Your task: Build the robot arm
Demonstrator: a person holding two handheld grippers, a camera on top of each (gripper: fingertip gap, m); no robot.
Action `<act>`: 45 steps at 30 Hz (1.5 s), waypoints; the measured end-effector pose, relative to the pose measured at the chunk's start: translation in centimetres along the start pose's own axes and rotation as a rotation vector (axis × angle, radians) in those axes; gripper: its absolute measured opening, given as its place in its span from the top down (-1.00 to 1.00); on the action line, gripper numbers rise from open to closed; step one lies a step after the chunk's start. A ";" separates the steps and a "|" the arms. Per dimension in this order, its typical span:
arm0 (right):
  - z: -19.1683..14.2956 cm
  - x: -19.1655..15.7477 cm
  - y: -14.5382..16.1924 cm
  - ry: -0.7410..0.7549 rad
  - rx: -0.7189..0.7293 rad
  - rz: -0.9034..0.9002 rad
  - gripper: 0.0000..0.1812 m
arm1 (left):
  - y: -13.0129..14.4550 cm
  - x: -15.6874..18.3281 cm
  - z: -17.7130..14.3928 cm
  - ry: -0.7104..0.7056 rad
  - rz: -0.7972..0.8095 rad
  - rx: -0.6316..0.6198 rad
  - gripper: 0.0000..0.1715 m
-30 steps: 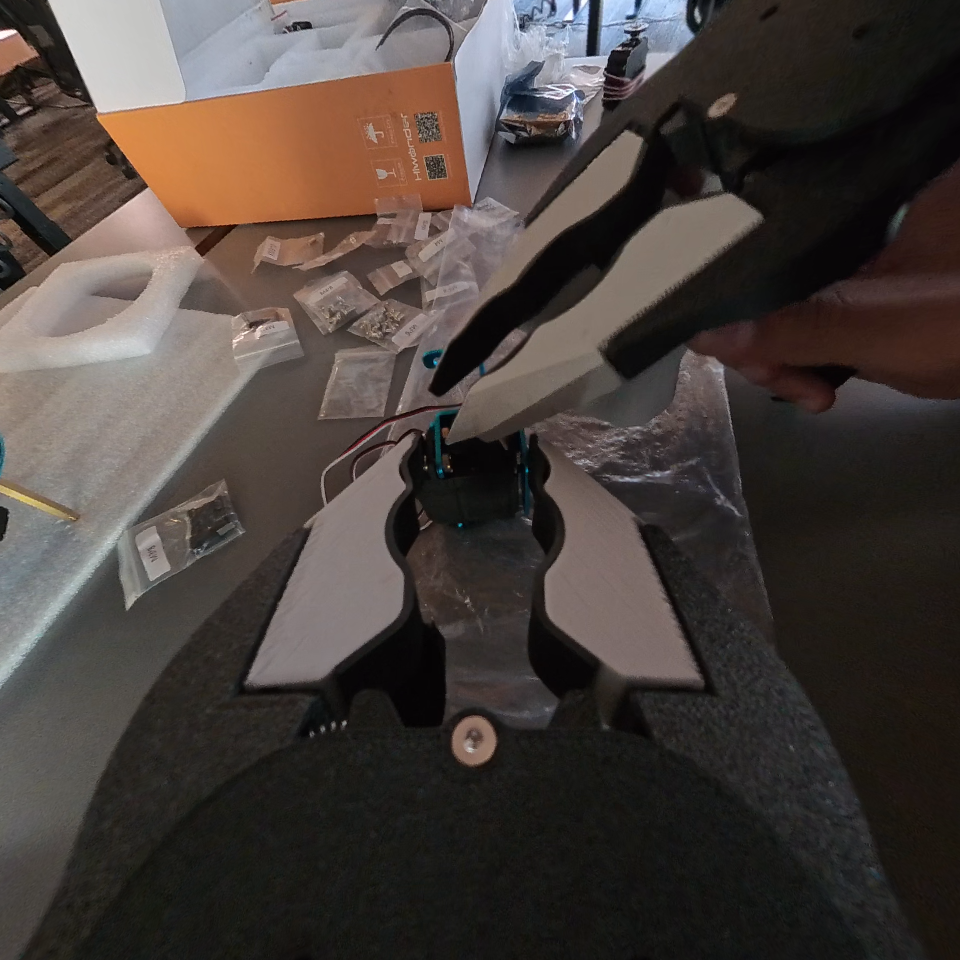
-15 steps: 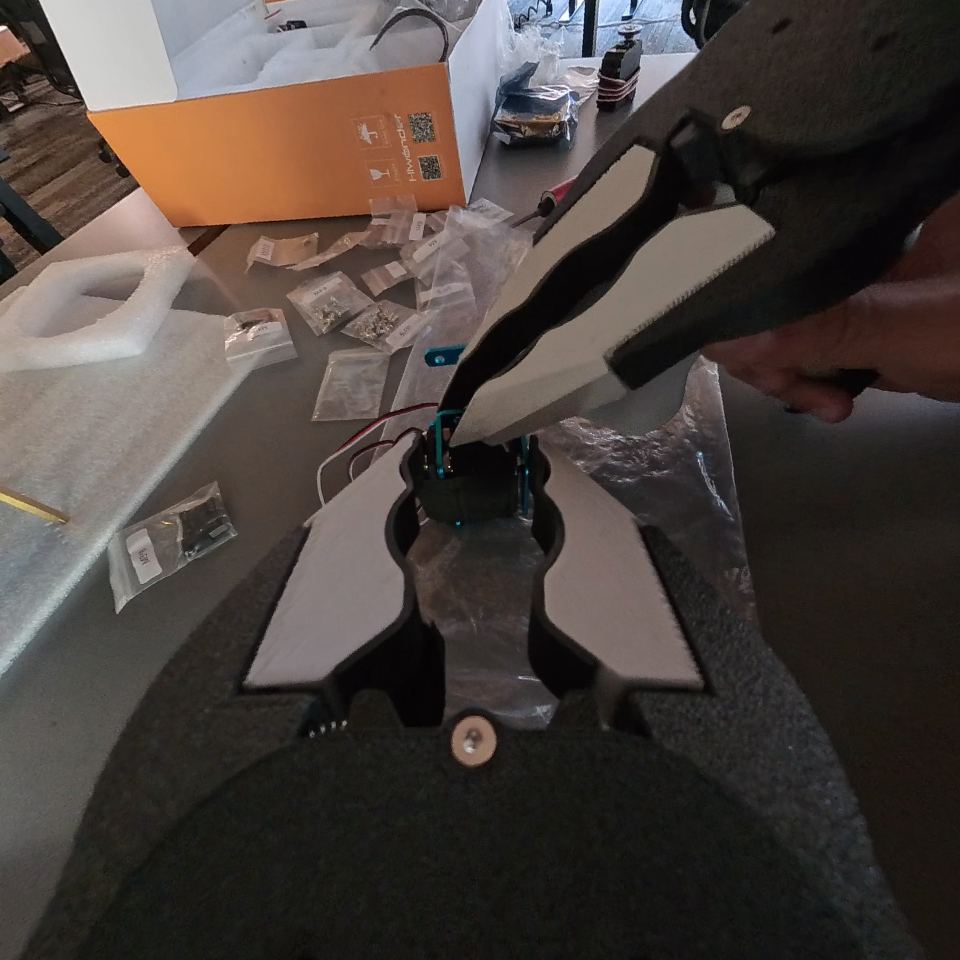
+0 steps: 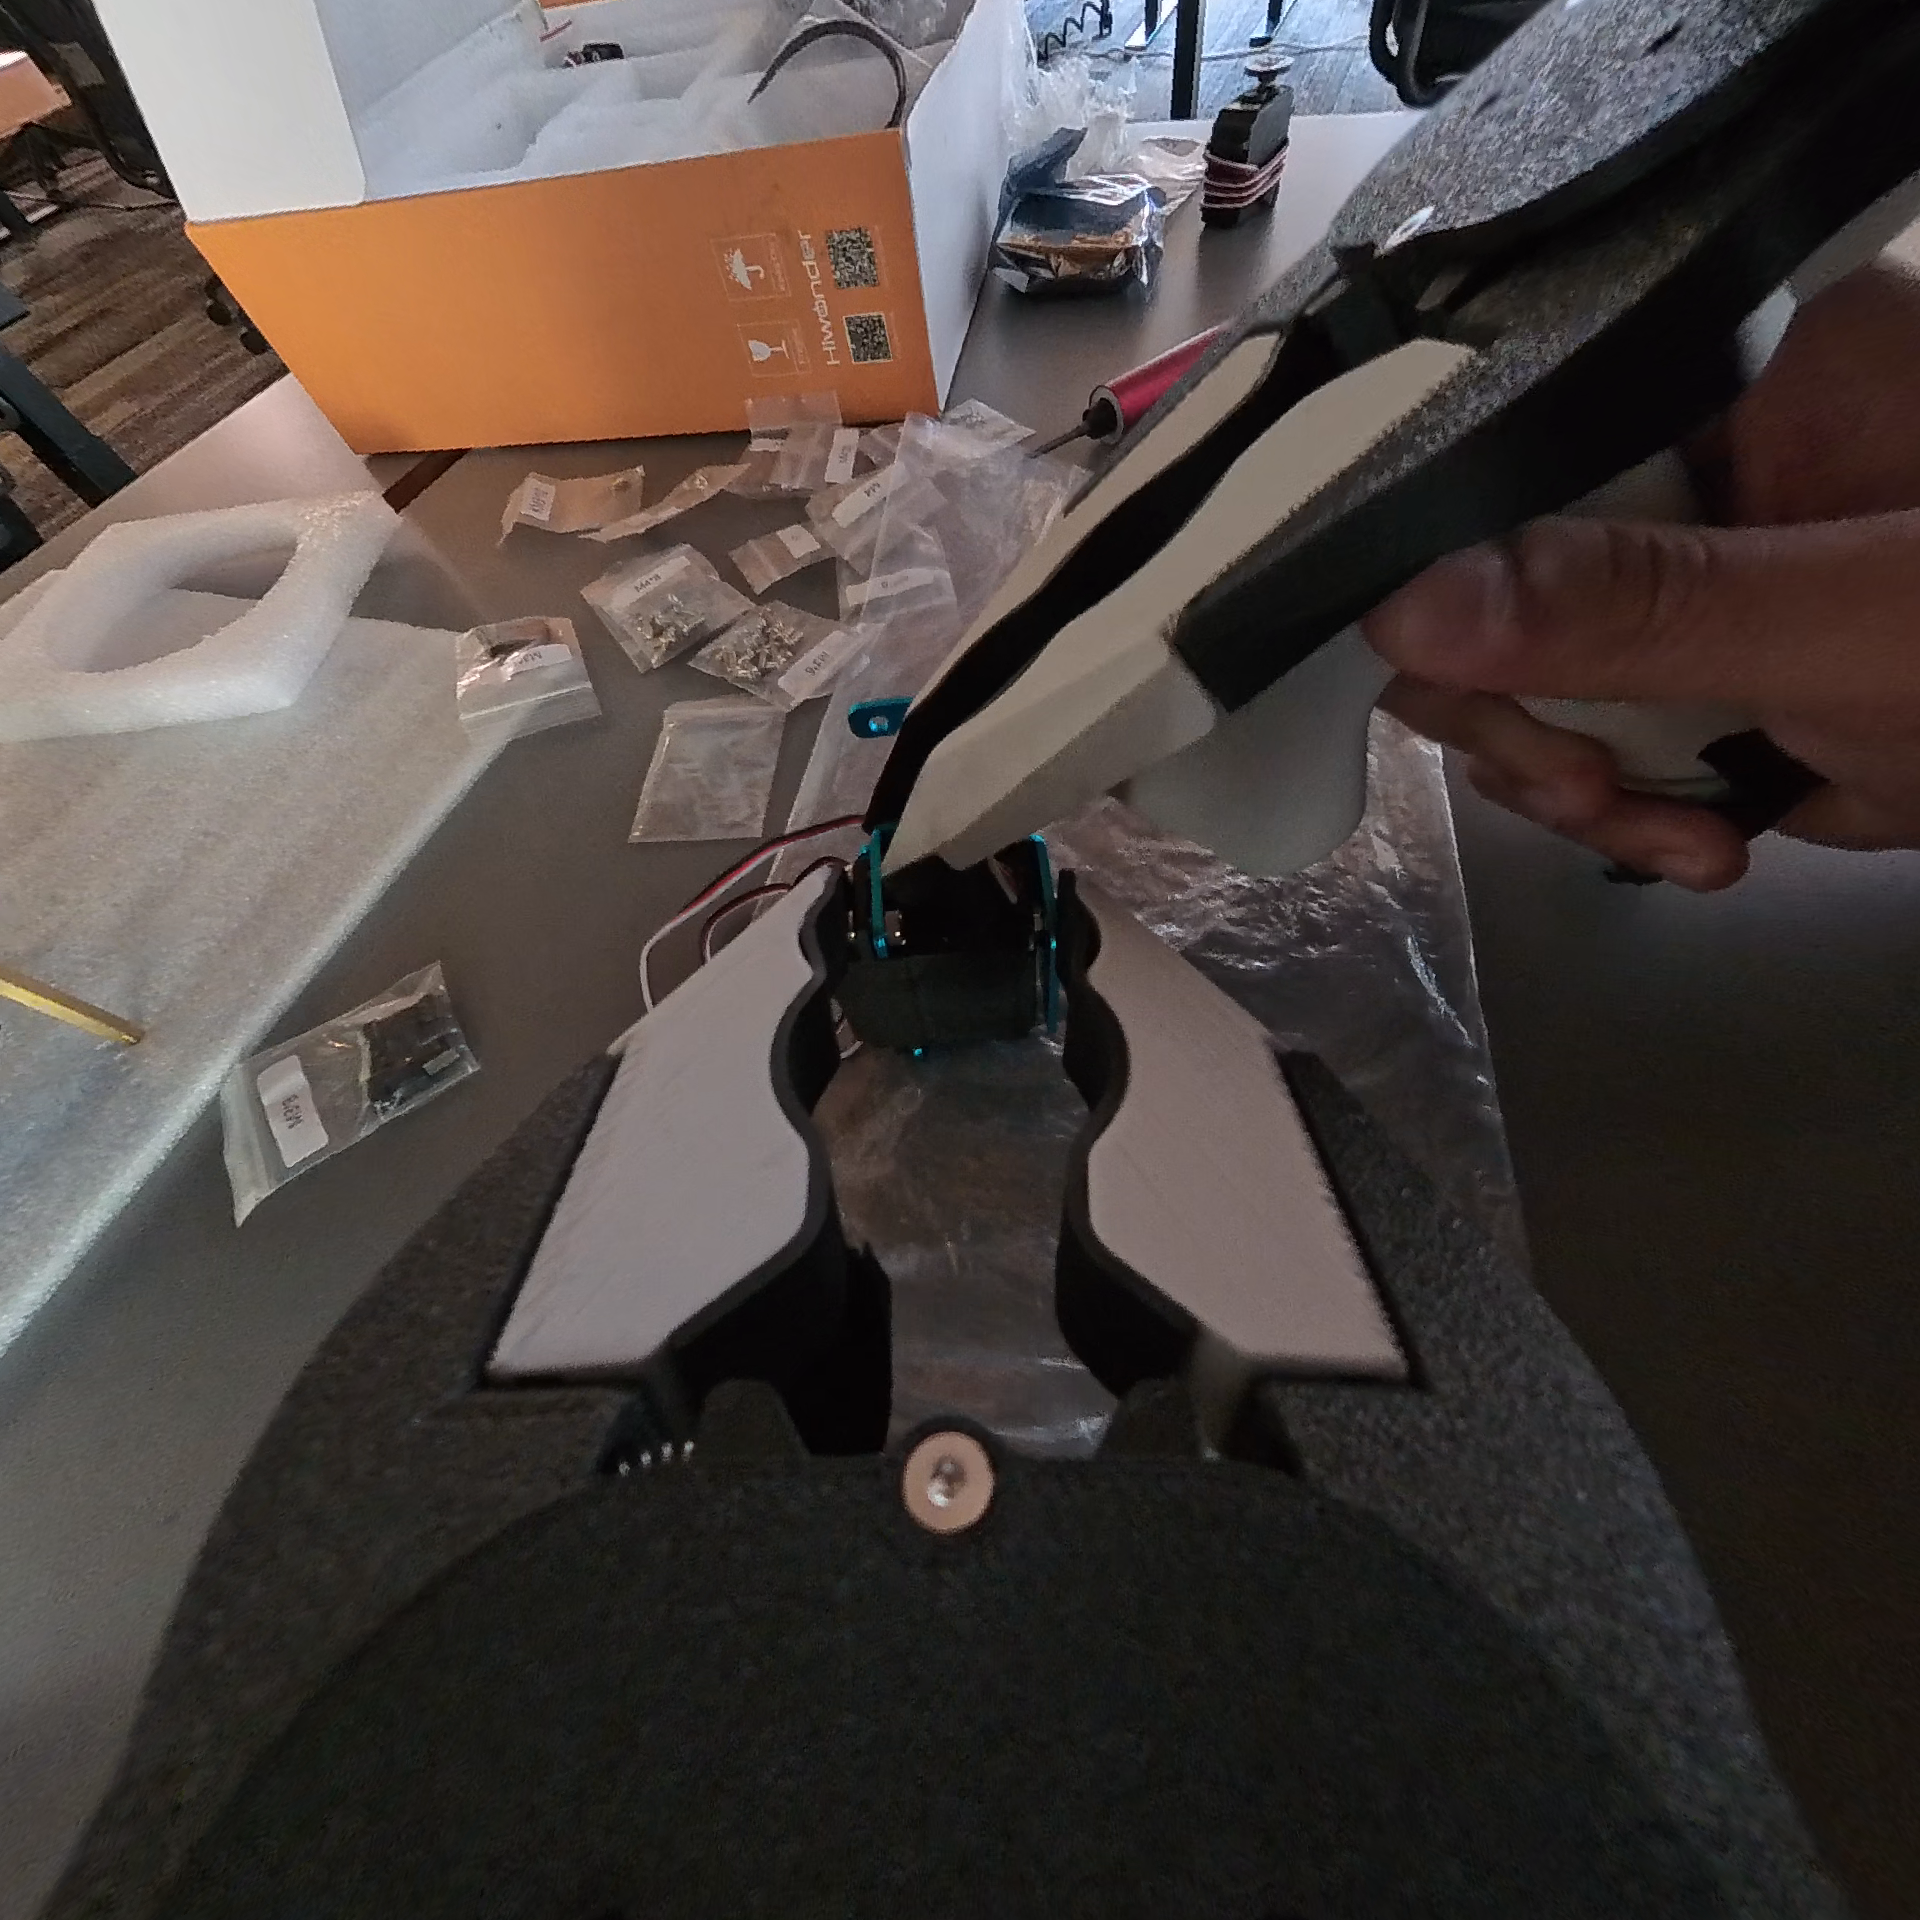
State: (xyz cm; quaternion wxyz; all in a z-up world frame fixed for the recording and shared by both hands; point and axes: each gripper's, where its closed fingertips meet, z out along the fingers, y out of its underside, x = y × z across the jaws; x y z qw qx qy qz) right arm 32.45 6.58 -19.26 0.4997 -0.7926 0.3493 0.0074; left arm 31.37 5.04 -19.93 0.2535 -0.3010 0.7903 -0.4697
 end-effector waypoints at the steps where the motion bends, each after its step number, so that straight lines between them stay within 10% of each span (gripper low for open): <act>1: -0.1 0.0 0.0 -0.017 0.005 0.026 0.92 | 0.0 0.0 0.0 0.001 -0.001 0.001 0.54; 10: -0.1 -1.1 -0.2 -0.087 0.018 -0.012 0.67 | 0.0 -0.1 0.1 0.001 -0.013 -0.001 0.54; 21: 0.2 -0.2 0.2 0.023 0.008 -0.167 0.89 | 0.0 0.0 0.0 0.005 -0.014 0.000 0.54; 37: -0.8 -0.7 -0.4 -0.195 0.056 0.086 0.83 | 0.0 0.2 0.0 -0.004 0.009 0.000 0.53; 45: -0.1 0.0 0.2 0.028 0.037 -0.163 0.89 | 0.0 0.1 0.0 0.000 -0.004 0.001 0.53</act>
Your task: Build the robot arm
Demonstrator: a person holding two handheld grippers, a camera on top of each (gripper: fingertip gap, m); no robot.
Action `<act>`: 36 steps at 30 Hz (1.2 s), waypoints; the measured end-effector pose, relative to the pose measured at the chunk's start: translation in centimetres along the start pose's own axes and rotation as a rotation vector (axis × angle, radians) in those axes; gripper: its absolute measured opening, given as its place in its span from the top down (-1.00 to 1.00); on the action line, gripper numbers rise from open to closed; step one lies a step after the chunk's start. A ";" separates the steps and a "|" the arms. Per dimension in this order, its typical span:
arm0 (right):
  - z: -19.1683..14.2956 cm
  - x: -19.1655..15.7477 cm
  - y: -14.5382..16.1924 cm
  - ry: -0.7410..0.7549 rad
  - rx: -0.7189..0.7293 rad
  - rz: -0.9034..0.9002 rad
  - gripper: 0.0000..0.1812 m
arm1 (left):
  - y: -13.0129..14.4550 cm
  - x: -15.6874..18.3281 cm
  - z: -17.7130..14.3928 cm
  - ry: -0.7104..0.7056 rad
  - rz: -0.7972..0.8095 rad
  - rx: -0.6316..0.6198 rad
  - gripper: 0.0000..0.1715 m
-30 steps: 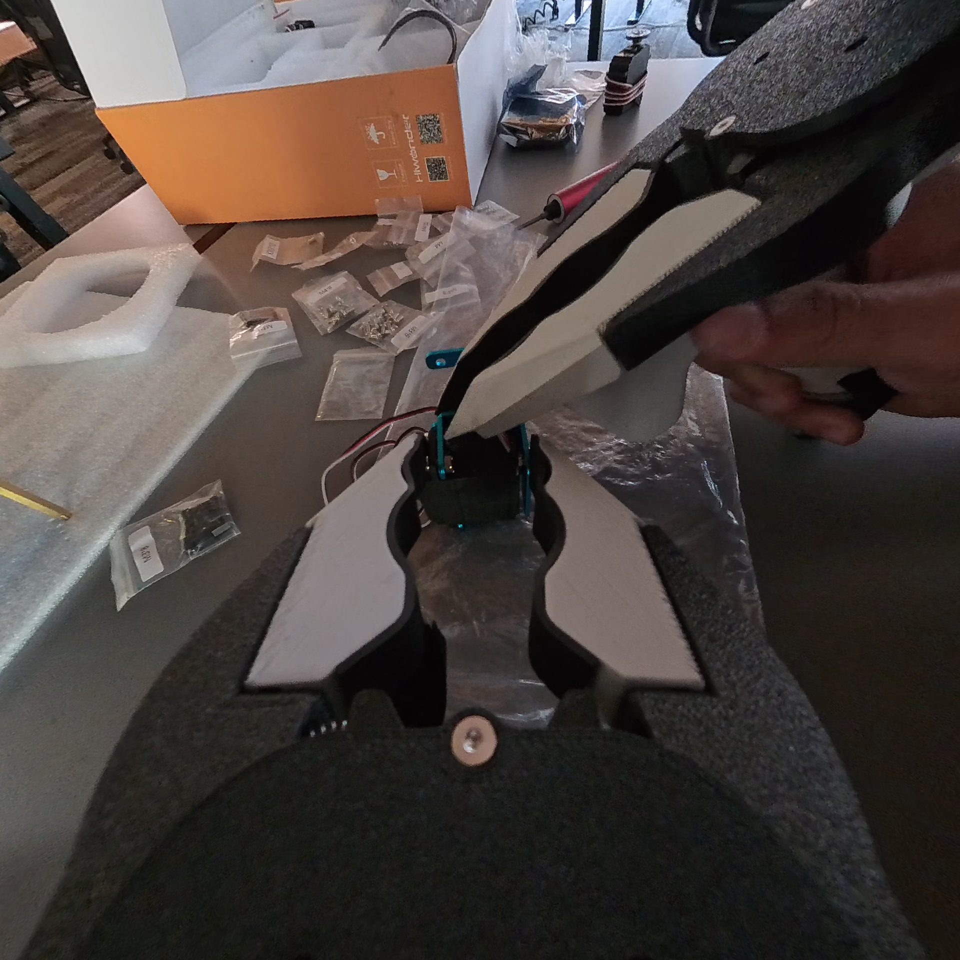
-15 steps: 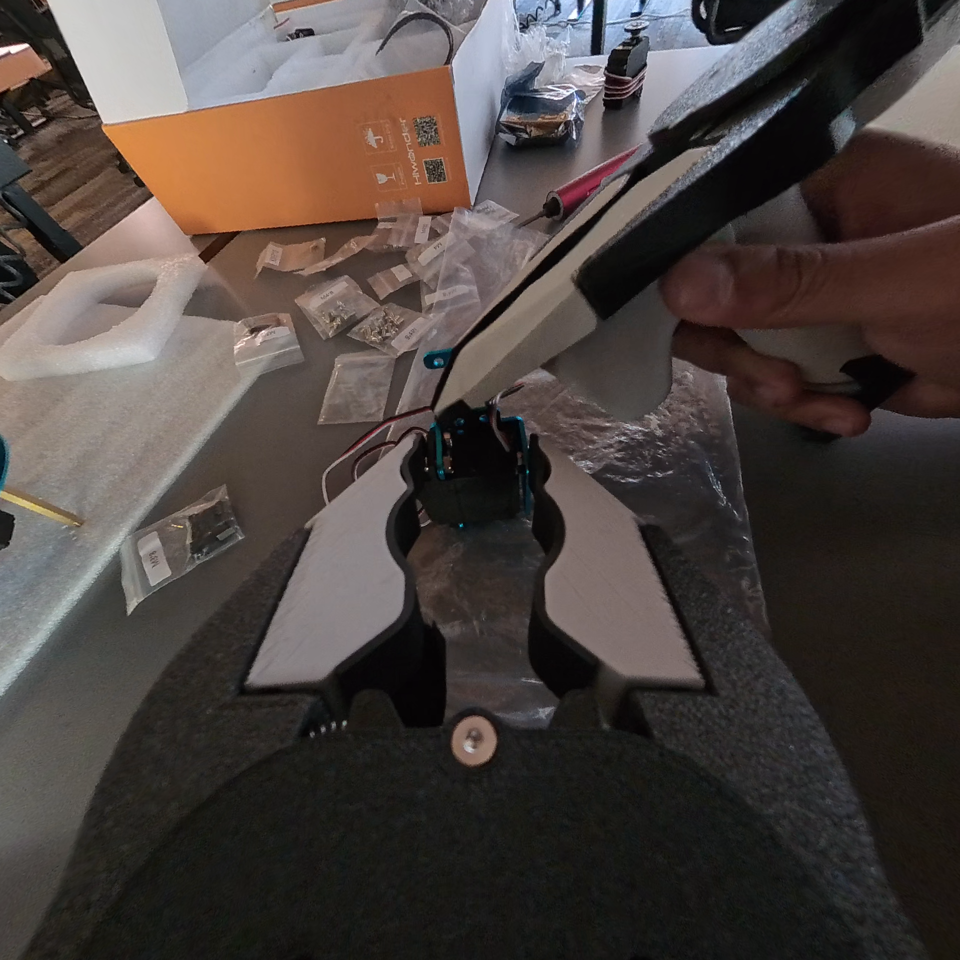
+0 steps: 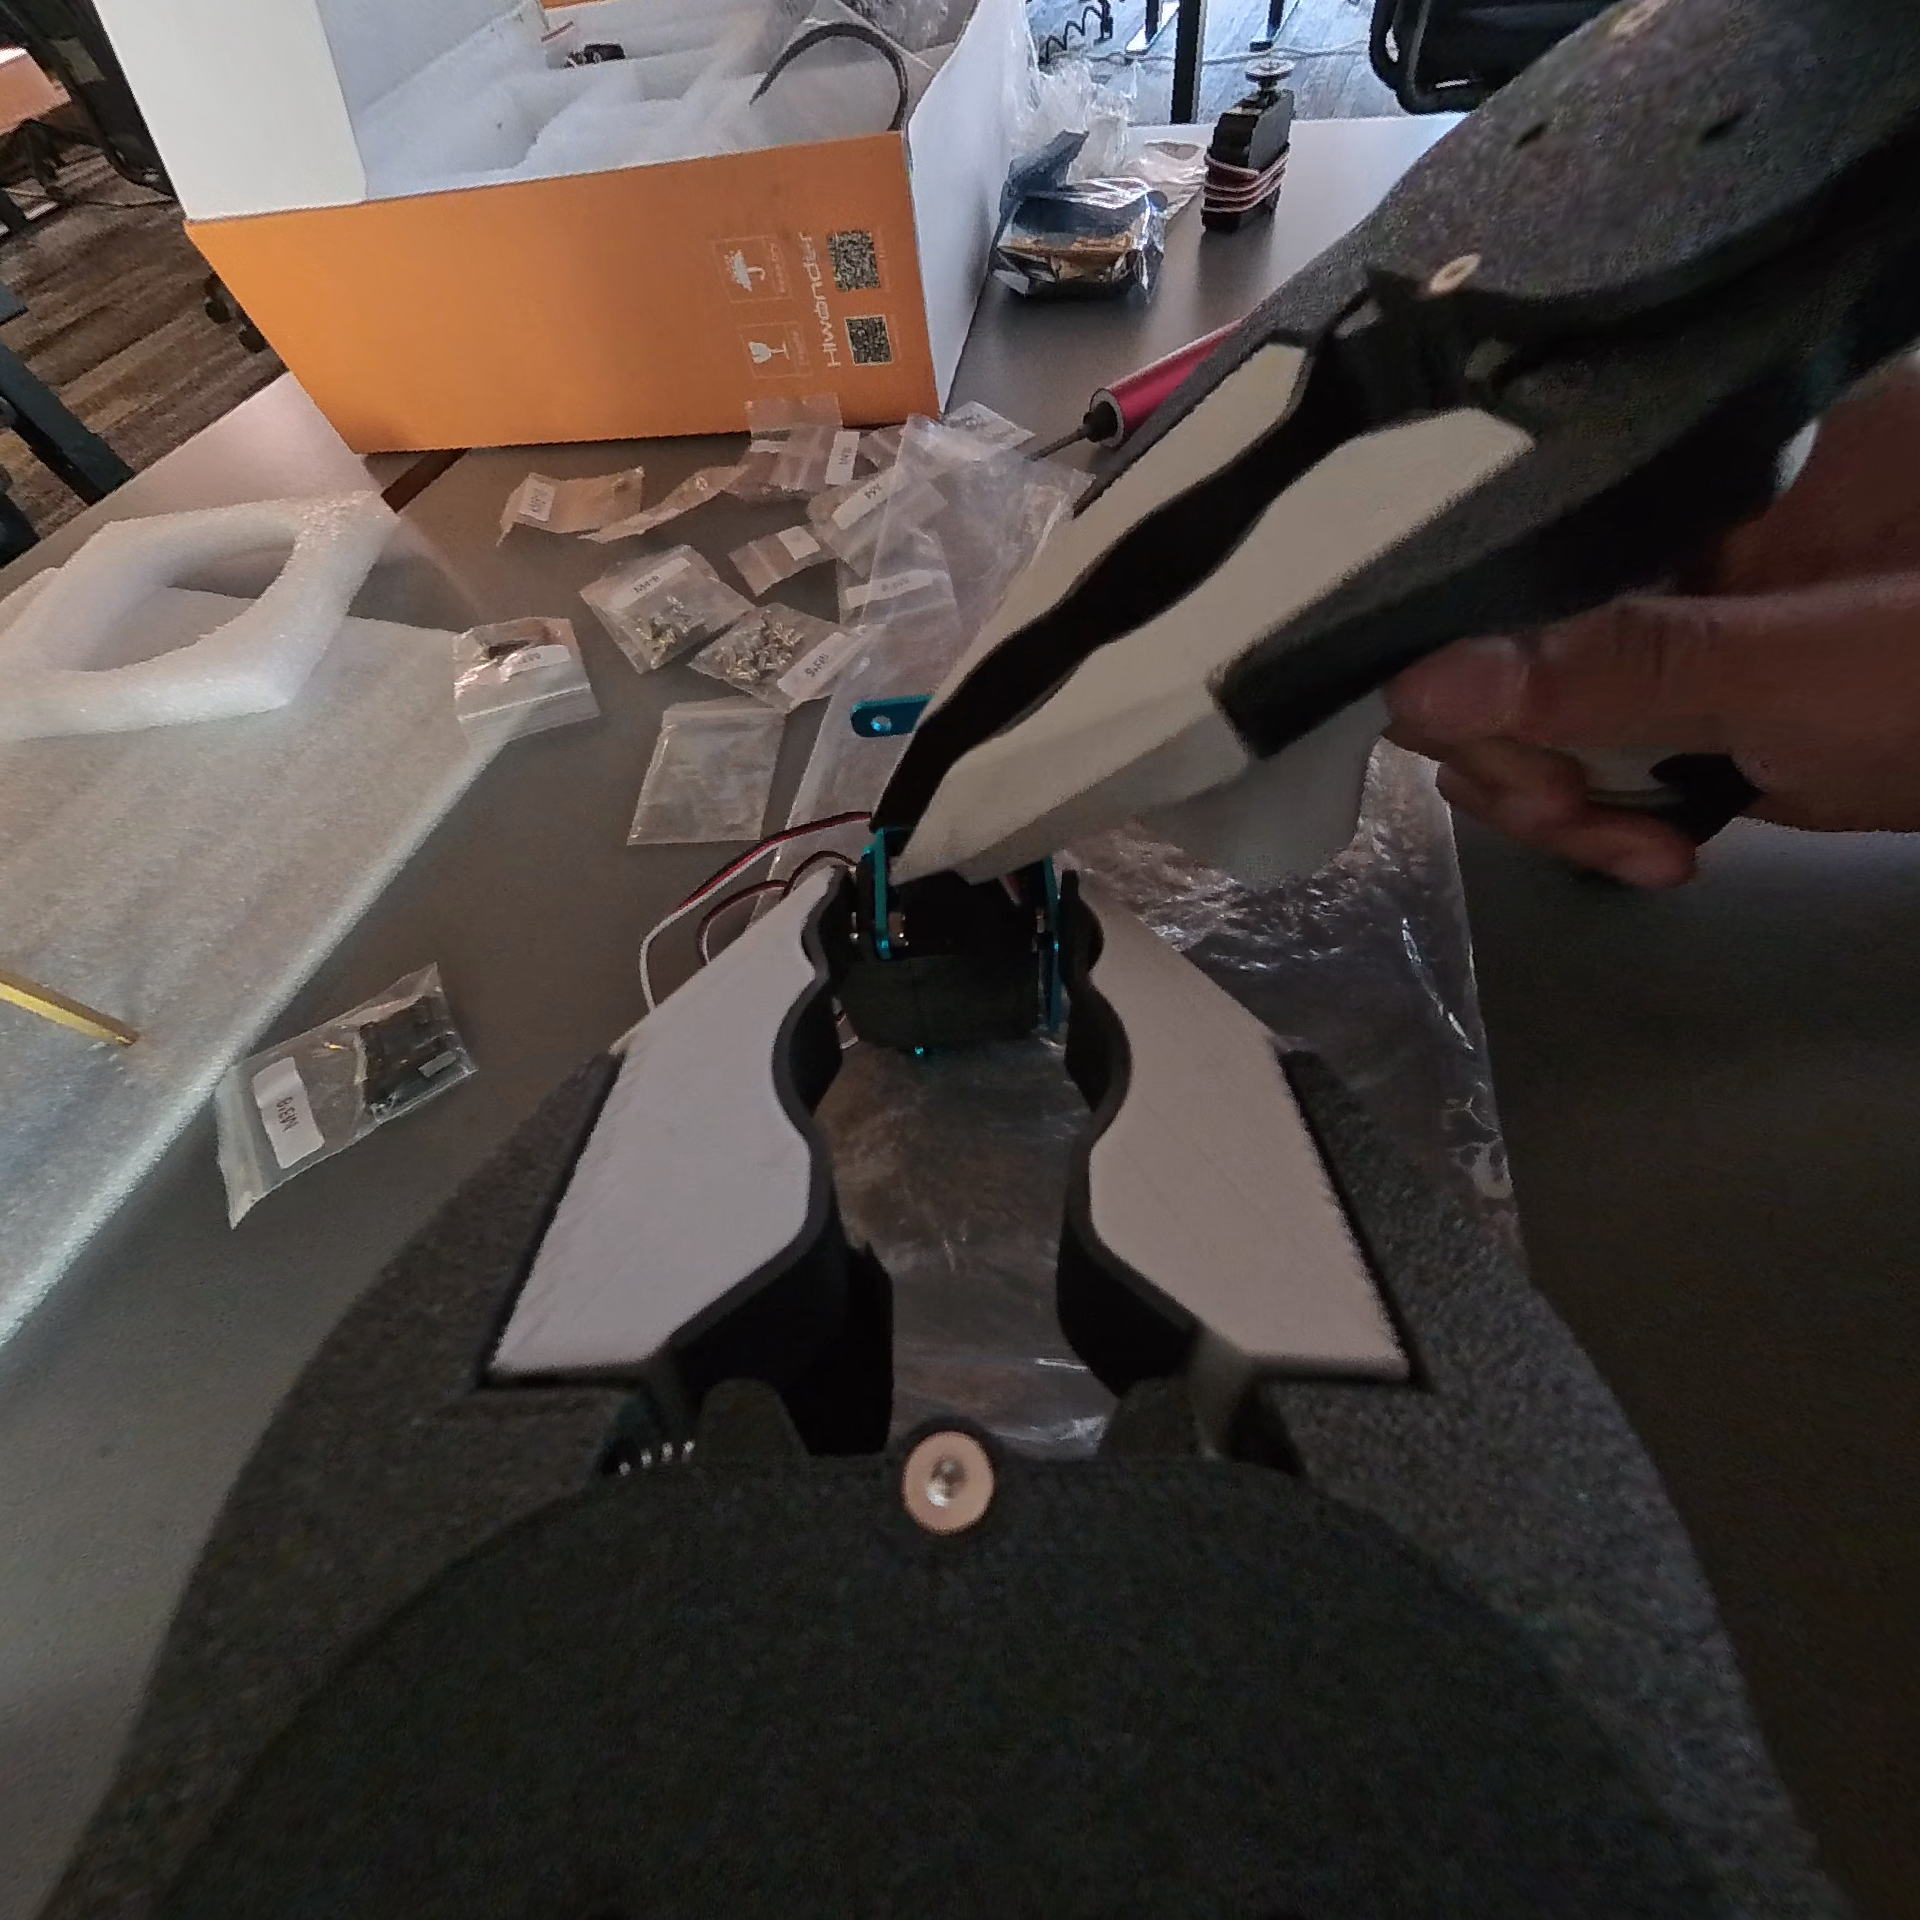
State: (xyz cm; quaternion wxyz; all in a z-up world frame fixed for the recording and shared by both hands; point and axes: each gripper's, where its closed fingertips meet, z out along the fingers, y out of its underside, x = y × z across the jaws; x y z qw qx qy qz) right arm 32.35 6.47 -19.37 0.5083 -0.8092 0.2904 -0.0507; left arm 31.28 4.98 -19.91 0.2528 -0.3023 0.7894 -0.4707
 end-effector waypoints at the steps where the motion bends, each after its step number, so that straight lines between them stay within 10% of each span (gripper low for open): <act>1: 0.0 0.0 0.0 0.017 0.000 -0.027 0.89 | 0.0 0.0 0.0 0.002 -0.003 0.000 0.54; 25: -0.8 -0.5 -0.5 -0.199 0.035 0.258 0.85 | 0.0 0.2 0.1 -0.003 0.013 0.001 0.54; 36: -0.1 0.0 0.0 0.099 -0.011 -0.084 0.89 | 0.0 0.1 0.1 -0.011 0.014 0.000 0.54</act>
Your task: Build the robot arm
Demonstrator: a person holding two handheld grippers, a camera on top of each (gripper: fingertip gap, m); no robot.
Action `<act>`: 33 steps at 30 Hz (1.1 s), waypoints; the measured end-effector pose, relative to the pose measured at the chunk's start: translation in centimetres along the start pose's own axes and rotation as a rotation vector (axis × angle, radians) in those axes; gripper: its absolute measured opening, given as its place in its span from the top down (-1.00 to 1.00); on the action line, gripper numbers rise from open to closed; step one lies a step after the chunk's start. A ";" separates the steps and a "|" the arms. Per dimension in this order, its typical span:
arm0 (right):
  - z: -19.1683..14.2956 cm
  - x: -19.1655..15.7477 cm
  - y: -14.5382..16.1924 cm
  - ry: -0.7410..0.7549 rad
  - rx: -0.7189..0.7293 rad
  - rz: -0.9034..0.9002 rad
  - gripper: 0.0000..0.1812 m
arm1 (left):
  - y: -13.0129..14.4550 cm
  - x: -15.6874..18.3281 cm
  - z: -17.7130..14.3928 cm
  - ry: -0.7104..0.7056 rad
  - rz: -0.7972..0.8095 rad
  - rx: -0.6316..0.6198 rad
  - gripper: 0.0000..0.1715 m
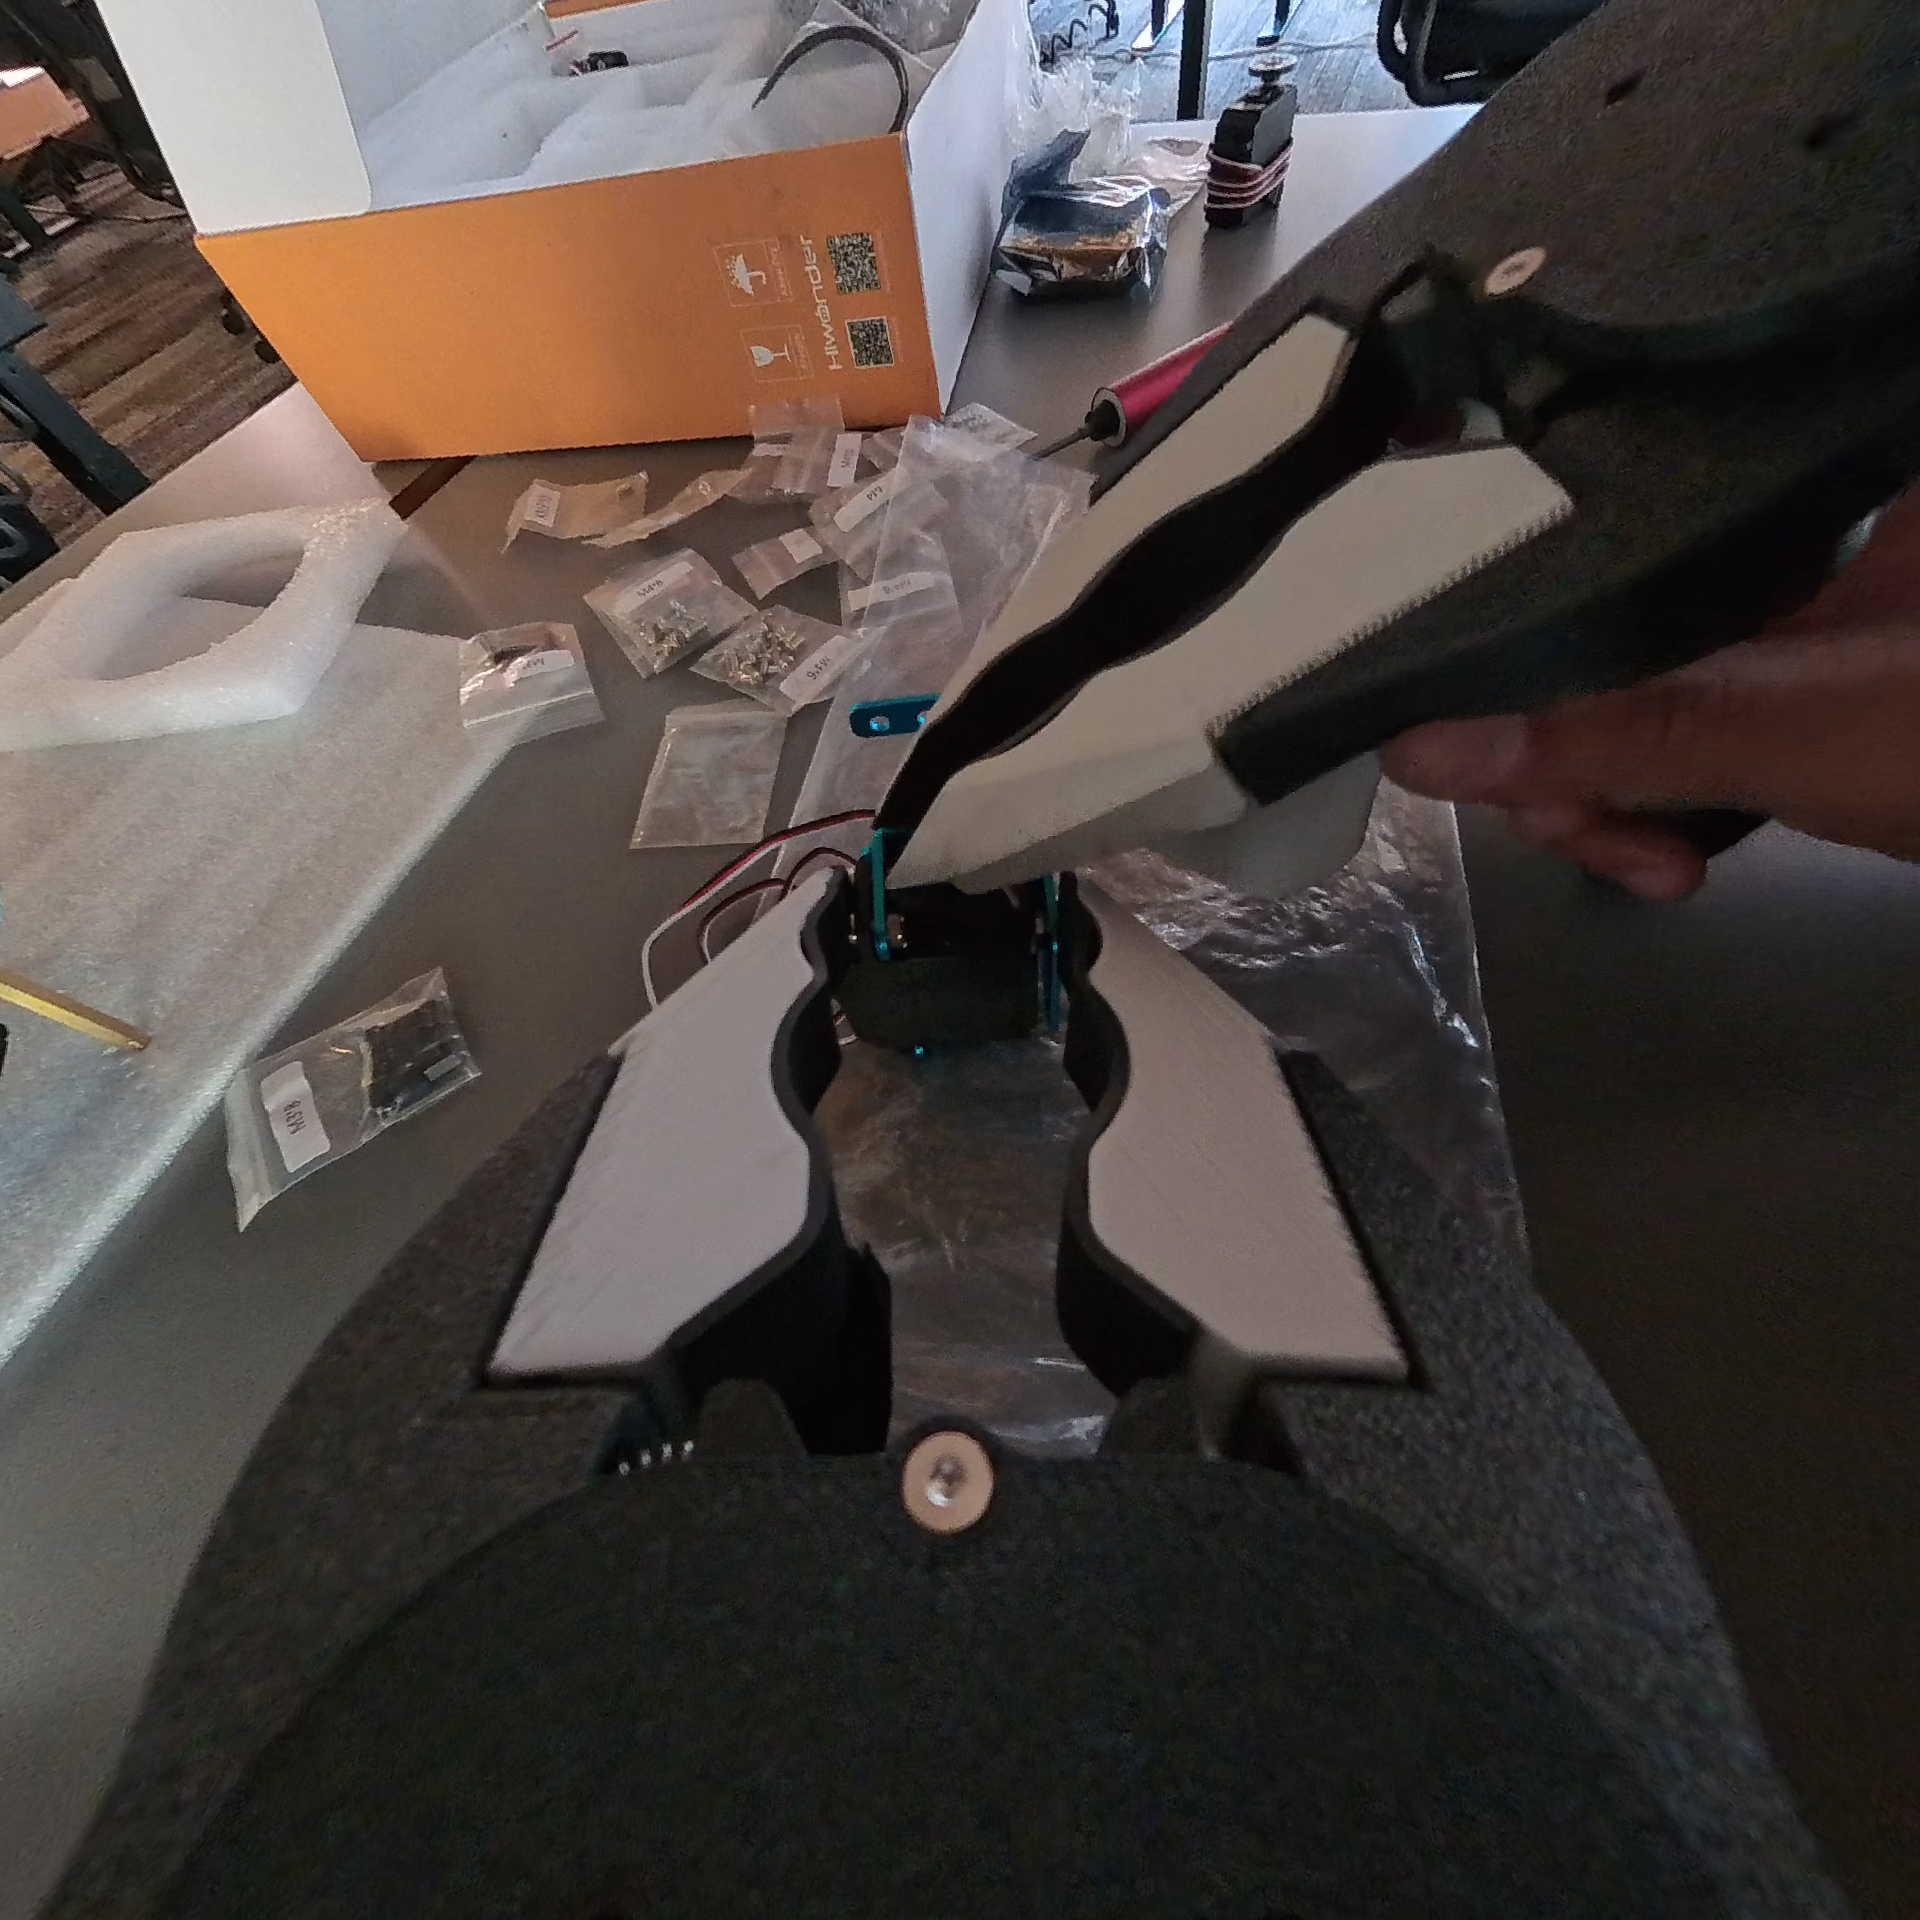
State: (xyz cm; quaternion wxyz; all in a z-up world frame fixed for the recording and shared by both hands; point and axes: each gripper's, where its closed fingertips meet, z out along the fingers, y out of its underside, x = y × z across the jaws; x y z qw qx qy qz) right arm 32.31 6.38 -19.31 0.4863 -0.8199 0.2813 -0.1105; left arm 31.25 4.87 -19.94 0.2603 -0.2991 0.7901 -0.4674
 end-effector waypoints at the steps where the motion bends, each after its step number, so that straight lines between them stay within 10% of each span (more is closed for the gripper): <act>1: 0.0 0.0 0.0 0.005 -0.001 -0.011 0.89 | 0.0 0.0 0.0 -0.003 0.006 0.000 0.54; 8: -0.2 0.4 -0.3 -0.144 0.021 0.260 1.00 | 0.0 0.0 0.0 -0.005 0.009 0.000 0.54; 19: -1.0 -0.2 -0.2 -0.119 0.037 0.104 0.67 | 0.0 -0.1 0.0 0.001 -0.004 0.001 0.54; 30: -1.1 1.8 -1.2 0.061 0.123 0.109 1.00 | 0.0 0.1 0.0 0.005 0.011 0.002 0.54; 33: -1.4 0.3 -1.4 -0.016 0.123 0.059 0.83 | 0.0 0.0 0.0 0.005 0.003 0.001 0.54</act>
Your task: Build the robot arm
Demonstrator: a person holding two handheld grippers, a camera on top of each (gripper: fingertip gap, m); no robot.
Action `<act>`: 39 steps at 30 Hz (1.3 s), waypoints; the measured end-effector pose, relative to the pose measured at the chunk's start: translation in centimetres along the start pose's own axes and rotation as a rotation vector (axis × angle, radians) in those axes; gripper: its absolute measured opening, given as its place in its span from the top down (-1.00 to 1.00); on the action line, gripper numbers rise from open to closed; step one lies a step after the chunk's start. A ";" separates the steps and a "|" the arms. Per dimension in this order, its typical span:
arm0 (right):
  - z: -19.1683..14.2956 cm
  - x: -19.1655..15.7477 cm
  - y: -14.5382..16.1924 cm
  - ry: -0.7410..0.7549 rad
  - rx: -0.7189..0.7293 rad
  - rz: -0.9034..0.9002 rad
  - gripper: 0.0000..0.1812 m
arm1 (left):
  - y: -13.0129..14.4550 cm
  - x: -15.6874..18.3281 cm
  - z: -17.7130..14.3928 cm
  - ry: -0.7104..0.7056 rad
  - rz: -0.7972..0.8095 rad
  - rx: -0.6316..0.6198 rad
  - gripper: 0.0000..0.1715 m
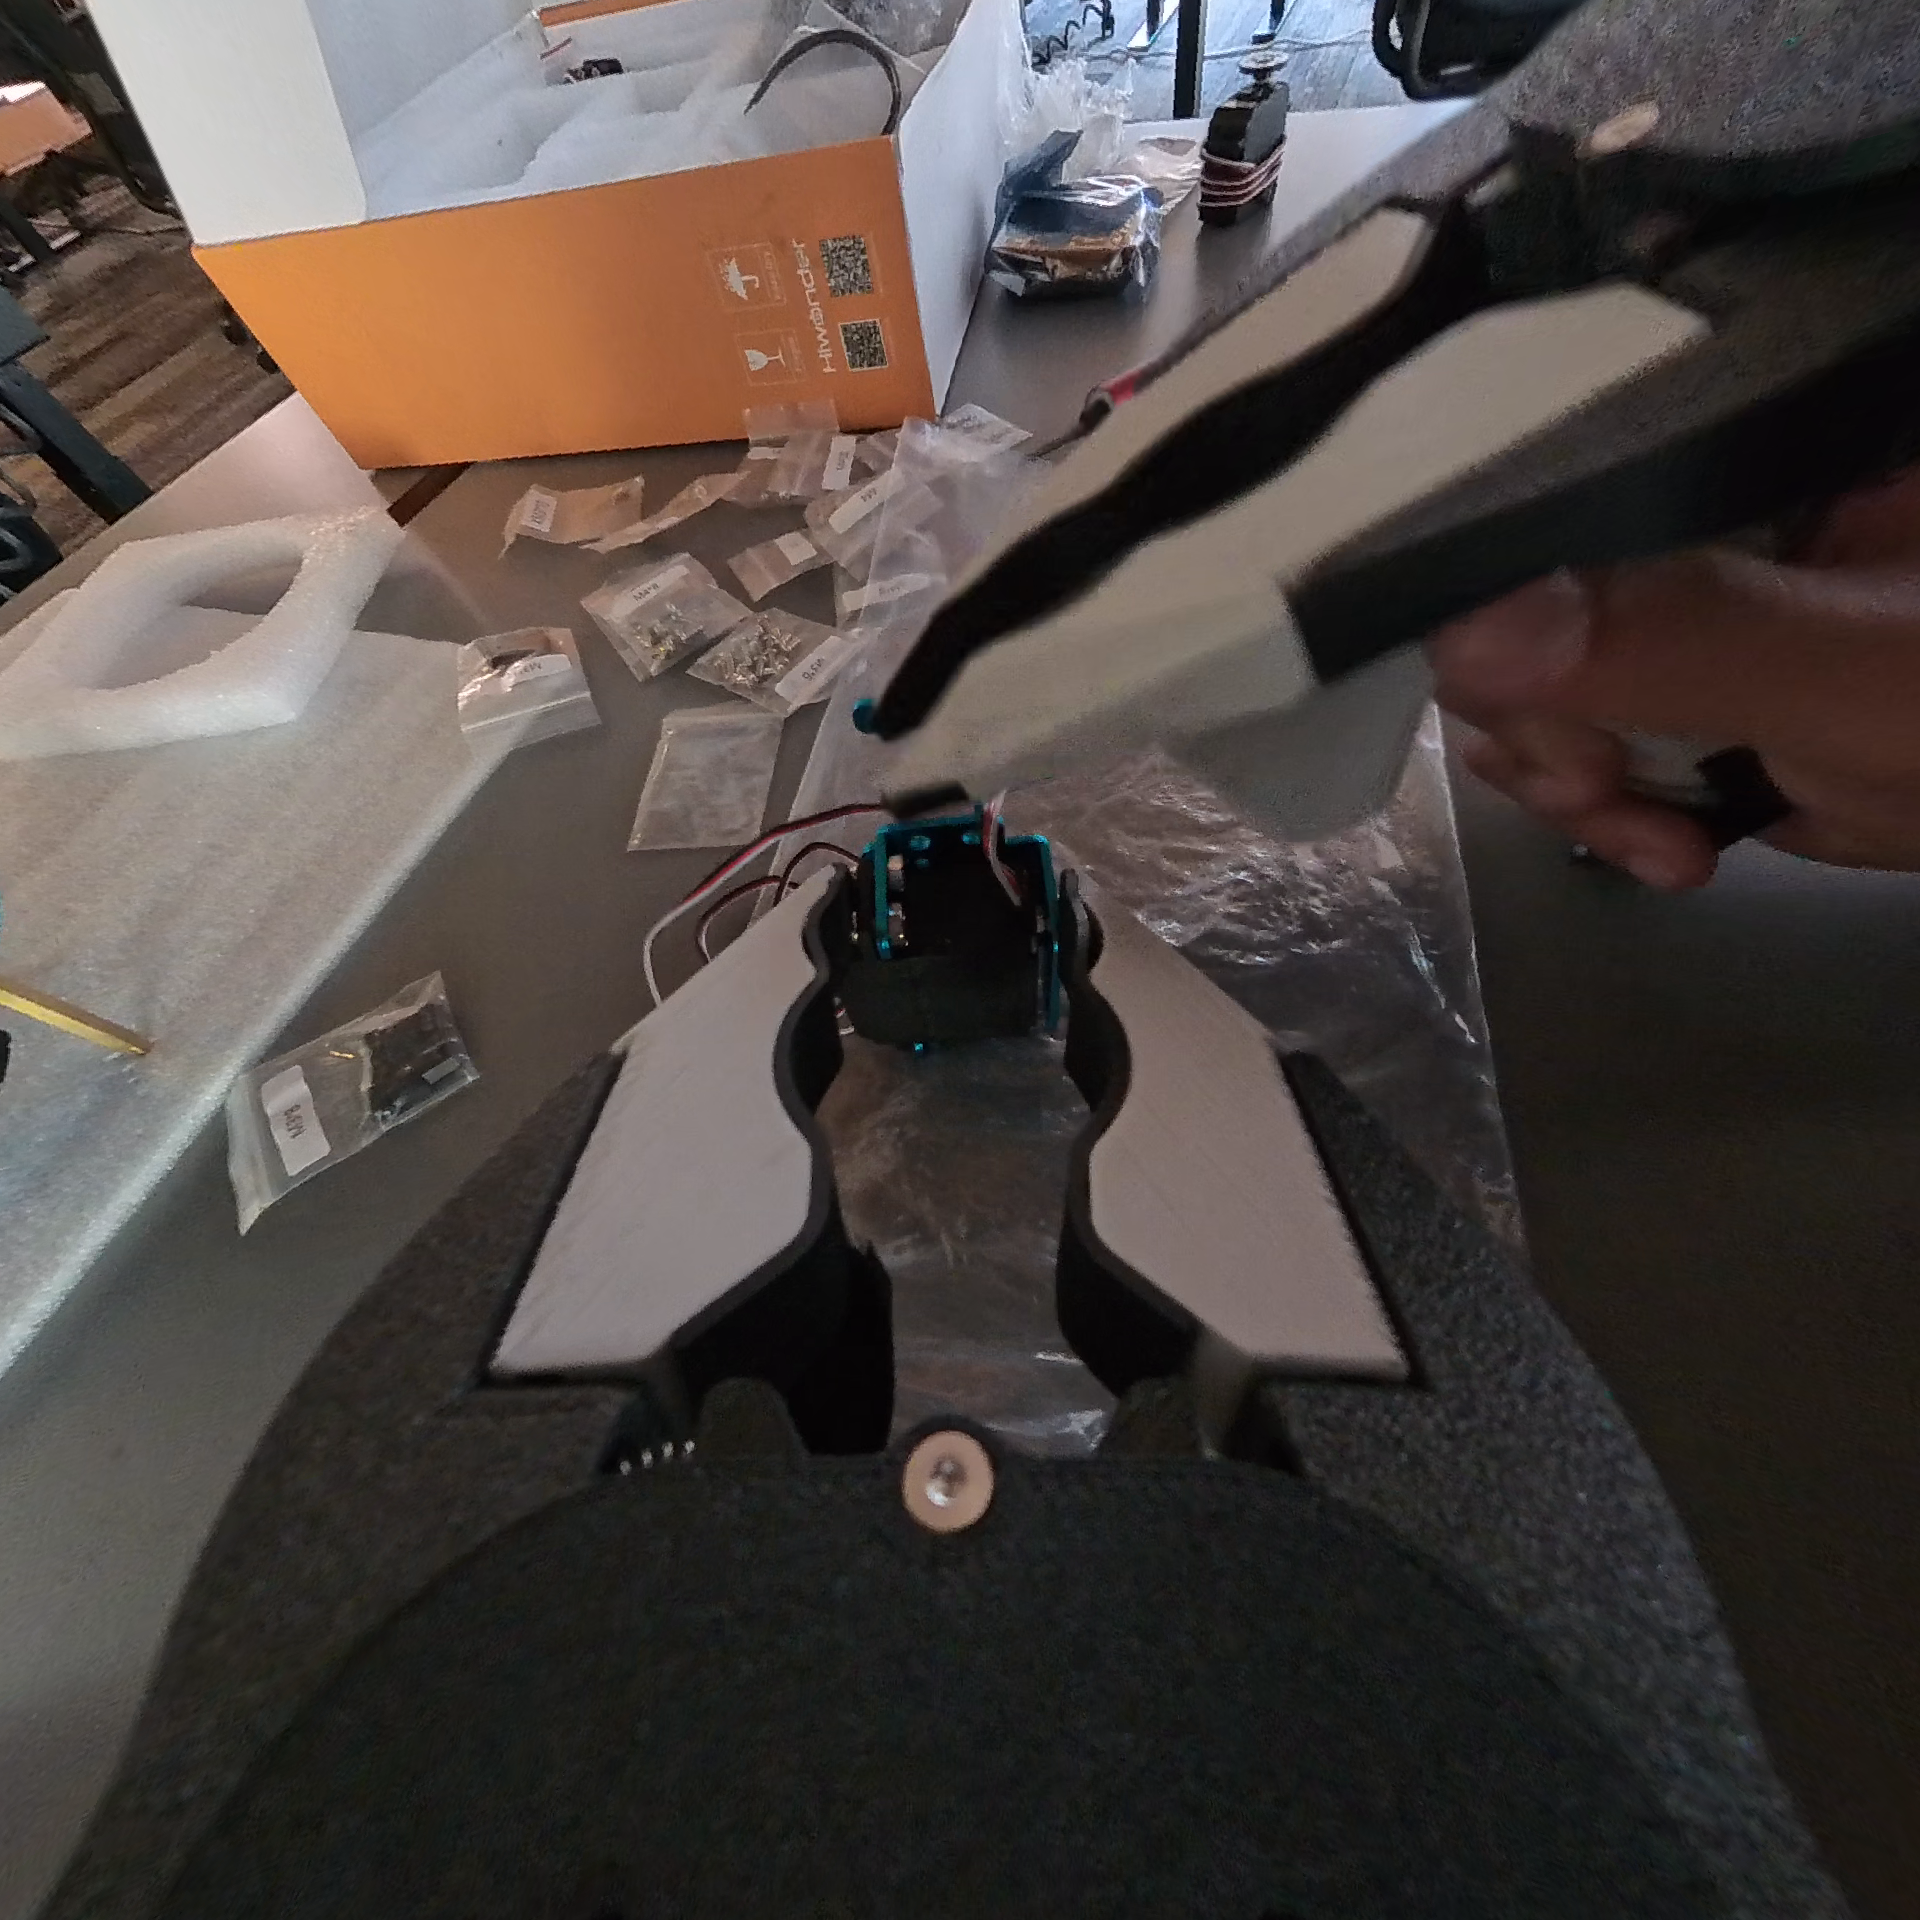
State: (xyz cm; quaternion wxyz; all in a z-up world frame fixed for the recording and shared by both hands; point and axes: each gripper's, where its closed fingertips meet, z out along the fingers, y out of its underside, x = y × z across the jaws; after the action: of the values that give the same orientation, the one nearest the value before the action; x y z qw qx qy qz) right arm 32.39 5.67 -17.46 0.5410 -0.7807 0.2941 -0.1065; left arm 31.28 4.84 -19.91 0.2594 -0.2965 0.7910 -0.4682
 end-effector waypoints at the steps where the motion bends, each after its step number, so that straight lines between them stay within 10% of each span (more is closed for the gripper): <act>1: 0.2 -0.3 0.5 -0.007 -0.015 -0.002 0.81 | 0.0 0.0 0.0 0.003 -0.005 0.000 0.54; 39: 1.1 -0.2 1.3 -0.055 -0.071 0.161 0.93 | -0.1 0.0 0.1 -0.017 0.016 0.001 0.54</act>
State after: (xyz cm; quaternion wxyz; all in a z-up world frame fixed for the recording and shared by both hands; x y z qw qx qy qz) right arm 32.33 6.27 -19.03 0.5274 -0.7759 0.3447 -0.0307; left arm 31.42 4.76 -19.89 0.2700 -0.2939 0.7909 -0.4639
